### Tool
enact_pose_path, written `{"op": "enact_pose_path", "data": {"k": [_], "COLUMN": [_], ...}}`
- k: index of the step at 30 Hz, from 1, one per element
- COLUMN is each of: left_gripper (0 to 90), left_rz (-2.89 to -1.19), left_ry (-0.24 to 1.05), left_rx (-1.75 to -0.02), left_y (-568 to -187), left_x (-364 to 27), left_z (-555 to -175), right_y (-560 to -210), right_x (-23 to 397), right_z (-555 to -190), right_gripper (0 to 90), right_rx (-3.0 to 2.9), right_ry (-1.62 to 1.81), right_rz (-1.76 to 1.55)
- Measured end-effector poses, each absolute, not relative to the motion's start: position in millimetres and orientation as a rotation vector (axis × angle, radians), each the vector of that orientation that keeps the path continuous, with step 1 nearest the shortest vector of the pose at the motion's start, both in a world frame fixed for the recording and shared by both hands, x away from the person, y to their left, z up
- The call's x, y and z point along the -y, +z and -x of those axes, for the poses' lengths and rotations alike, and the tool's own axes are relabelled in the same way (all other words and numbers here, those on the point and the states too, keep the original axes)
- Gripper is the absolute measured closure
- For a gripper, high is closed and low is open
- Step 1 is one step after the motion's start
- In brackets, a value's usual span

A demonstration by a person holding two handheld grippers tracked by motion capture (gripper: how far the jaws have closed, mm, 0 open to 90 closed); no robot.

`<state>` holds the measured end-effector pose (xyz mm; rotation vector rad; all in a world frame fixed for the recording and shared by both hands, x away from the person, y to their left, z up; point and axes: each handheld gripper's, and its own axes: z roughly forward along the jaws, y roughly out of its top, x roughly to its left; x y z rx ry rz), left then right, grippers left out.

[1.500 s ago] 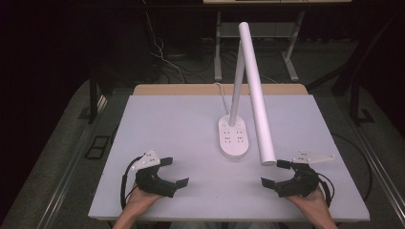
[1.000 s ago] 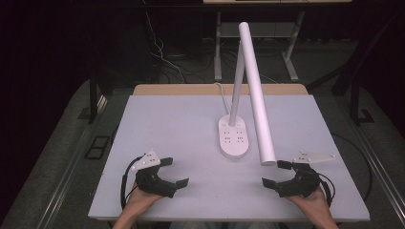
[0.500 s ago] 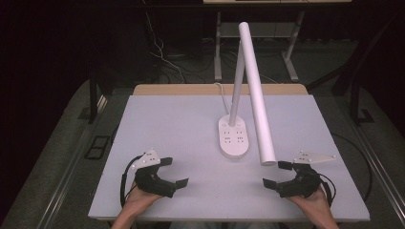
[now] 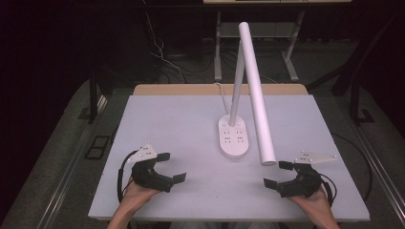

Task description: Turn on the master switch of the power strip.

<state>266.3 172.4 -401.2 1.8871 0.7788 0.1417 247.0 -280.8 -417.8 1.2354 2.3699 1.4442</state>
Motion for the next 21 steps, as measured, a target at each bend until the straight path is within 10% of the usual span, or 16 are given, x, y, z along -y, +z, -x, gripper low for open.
{"op": "enact_pose_path", "data": {"k": [21], "left_gripper": [0.0], "left_rz": [-1.951], "left_ry": [0.125], "left_rx": [-0.743], "left_y": [-375.3], "left_x": [-156.5], "left_z": [-288.5], "right_y": [-418.2], "right_x": [282.0], "right_z": [-246.5], "right_gripper": [0.1], "right_rx": [-2.373], "right_ry": [1.437], "right_rz": [-1.244]}}
